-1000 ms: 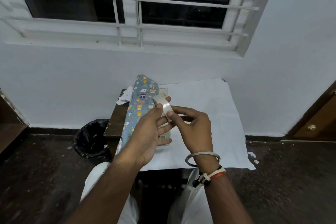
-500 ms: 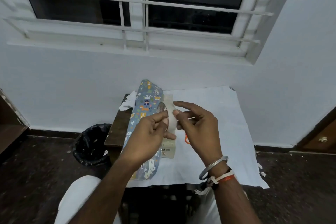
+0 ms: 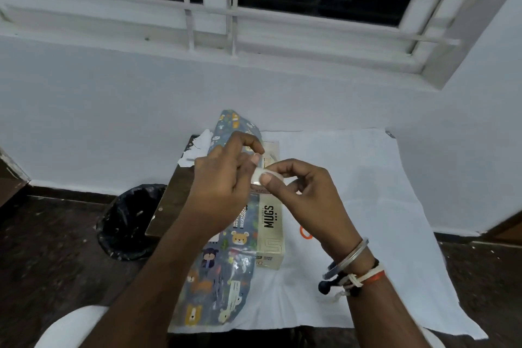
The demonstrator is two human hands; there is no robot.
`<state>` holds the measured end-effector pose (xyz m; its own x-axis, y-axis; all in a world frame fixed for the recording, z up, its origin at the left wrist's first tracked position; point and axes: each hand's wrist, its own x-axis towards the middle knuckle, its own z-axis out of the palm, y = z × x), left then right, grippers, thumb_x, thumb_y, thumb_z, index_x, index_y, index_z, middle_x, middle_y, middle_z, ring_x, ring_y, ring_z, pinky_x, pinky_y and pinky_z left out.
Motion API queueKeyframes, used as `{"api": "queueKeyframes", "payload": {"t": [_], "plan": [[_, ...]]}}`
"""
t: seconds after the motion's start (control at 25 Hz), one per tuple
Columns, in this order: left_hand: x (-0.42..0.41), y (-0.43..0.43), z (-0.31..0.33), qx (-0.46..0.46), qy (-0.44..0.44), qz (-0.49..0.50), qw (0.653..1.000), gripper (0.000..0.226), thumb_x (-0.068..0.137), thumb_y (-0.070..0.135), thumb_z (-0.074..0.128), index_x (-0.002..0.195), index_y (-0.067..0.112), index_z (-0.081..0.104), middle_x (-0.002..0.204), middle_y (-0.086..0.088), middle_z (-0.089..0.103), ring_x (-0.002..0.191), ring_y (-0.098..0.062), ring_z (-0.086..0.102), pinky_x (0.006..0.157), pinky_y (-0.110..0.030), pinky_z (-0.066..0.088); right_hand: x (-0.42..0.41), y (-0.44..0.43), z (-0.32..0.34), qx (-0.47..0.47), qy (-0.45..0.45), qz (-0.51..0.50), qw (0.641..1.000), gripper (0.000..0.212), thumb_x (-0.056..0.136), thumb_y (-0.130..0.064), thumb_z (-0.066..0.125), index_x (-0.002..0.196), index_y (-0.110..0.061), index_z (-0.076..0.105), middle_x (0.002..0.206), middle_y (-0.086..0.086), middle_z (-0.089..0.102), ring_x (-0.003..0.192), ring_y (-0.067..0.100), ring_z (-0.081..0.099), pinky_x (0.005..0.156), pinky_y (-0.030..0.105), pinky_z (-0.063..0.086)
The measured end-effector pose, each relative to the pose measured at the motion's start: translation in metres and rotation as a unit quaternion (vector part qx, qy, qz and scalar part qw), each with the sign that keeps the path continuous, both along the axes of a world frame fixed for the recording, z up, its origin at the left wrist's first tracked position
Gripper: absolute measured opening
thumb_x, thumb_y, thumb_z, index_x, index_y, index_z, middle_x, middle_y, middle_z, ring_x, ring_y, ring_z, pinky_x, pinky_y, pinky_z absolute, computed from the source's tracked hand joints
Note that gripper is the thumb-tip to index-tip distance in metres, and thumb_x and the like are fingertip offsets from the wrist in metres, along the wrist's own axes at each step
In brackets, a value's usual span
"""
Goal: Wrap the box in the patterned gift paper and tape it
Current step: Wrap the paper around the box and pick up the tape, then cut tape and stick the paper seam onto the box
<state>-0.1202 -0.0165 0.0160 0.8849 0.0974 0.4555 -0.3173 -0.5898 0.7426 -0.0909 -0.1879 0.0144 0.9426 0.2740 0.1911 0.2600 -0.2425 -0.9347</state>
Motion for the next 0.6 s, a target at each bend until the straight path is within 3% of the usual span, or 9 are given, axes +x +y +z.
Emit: {"api": "queueKeyframes", "payload": {"t": [0.08, 0.16, 0.28, 0.4, 0.52, 0.6], "plan": [[0.004, -0.001, -0.009, 0.011, -0.018, 0.004, 1.000, 0.011, 0.102, 0.029, 0.044, 0.105, 0.032, 0.054, 0.069, 0.015, 0.058, 0.060, -0.007, 0.047, 0.065, -0.035, 0.035, 0.003, 0.001, -0.004, 0.040, 0.052, 0.011, 0.998, 0.012, 0.087, -0.031, 0.080, 0.089, -0.020, 0.080, 0.086, 0.002, 0.074, 0.057, 0.018, 0.048, 0.057, 0.022, 0.046], [0.009, 0.000, -0.022, -0.043, -0.008, -0.022, 0.999, 0.011, 0.104, 0.026, 0.043, 0.105, 0.032, 0.052, 0.062, 0.009, 0.052, 0.055, -0.010, 0.043, 0.059, -0.032, 0.033, 0.007, -0.001, -0.009, 0.060, 0.094, 0.038, 0.993, 0.009, 0.088, -0.024, 0.078, 0.091, -0.016, 0.082, 0.085, 0.013, 0.073, 0.059, 0.018, 0.050, 0.056, 0.023, 0.048], [0.016, 0.002, -0.033, -0.089, 0.011, -0.046, 0.995, 0.015, 0.109, 0.019, 0.042, 0.107, 0.029, 0.053, 0.058, 0.005, 0.043, 0.048, -0.010, 0.037, 0.050, -0.031, 0.032, 0.011, -0.006, -0.017, 0.085, 0.125, 0.072, 0.986, 0.013, 0.093, -0.013, 0.071, 0.102, -0.011, 0.081, 0.083, 0.011, 0.074, 0.066, 0.015, 0.055, 0.062, 0.021, 0.052], [0.017, 0.001, -0.034, -0.115, 0.013, -0.050, 0.992, 0.016, 0.109, 0.014, 0.041, 0.109, 0.025, 0.053, 0.061, 0.004, 0.046, 0.046, -0.009, 0.039, 0.047, -0.025, 0.033, 0.013, -0.011, -0.018, 0.059, 0.098, 0.094, 0.989, 0.020, 0.097, -0.012, 0.067, 0.113, -0.014, 0.079, 0.093, 0.020, 0.075, 0.068, 0.018, 0.057, 0.068, 0.023, 0.053], [0.019, 0.002, -0.037, -0.134, 0.020, -0.049, 0.990, 0.016, 0.109, 0.015, 0.041, 0.111, 0.025, 0.052, 0.063, -0.006, 0.052, 0.044, -0.008, 0.040, 0.046, -0.023, 0.034, 0.017, -0.012, -0.018, 0.041, 0.063, 0.107, 0.991, 0.026, 0.095, -0.012, 0.072, 0.118, -0.022, 0.076, 0.097, 0.016, 0.076, 0.072, 0.027, 0.062, 0.071, 0.026, 0.055], [0.021, 0.004, -0.037, -0.121, 0.021, -0.045, 0.991, 0.015, 0.110, 0.017, 0.040, 0.110, 0.027, 0.051, 0.061, -0.013, 0.051, 0.045, -0.008, 0.038, 0.047, -0.028, 0.033, 0.018, -0.012, -0.017, 0.012, 0.038, 0.112, 0.993, 0.026, 0.091, -0.014, 0.076, 0.114, -0.025, 0.078, 0.092, 0.012, 0.077, 0.075, 0.022, 0.067, 0.074, 0.033, 0.057]]}}
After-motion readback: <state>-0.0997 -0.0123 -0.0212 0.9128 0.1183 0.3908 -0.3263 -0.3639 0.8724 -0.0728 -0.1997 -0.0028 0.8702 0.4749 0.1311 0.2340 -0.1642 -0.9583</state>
